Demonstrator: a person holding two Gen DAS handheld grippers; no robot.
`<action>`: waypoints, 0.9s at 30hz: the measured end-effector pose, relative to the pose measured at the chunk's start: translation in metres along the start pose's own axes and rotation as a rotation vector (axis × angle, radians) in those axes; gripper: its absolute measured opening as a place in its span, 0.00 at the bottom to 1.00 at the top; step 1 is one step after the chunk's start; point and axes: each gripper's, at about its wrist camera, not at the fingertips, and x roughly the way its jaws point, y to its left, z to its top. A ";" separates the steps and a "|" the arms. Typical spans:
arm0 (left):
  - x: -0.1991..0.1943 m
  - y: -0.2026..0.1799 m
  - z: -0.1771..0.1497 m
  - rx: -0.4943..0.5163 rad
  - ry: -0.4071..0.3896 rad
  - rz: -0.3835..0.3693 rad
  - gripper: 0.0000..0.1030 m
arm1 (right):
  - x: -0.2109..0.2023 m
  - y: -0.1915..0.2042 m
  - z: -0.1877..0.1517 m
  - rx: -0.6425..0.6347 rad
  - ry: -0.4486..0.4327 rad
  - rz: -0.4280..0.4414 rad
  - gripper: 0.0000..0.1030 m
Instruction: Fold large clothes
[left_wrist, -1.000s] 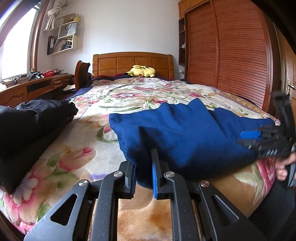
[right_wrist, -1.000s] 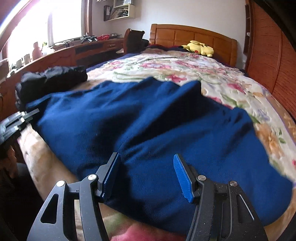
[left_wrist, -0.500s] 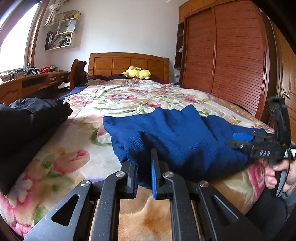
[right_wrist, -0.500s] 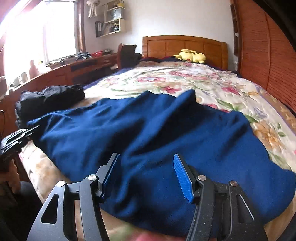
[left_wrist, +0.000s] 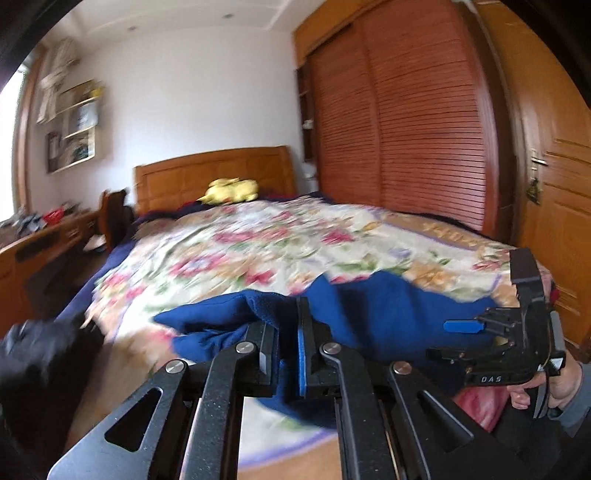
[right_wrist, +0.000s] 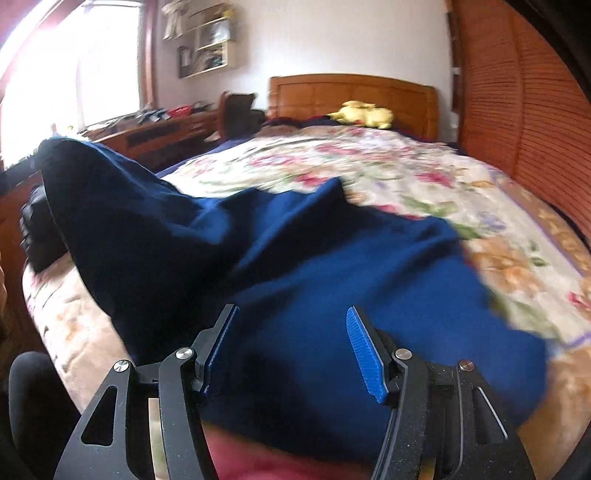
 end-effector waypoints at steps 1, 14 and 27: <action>0.008 -0.011 0.011 0.016 0.000 -0.020 0.07 | -0.007 -0.011 0.000 0.009 -0.009 -0.019 0.60; 0.072 -0.169 0.069 0.163 0.075 -0.295 0.07 | -0.095 -0.114 -0.031 0.145 -0.080 -0.189 0.60; 0.073 -0.181 0.057 0.151 0.169 -0.357 0.54 | -0.100 -0.122 -0.034 0.161 -0.083 -0.191 0.60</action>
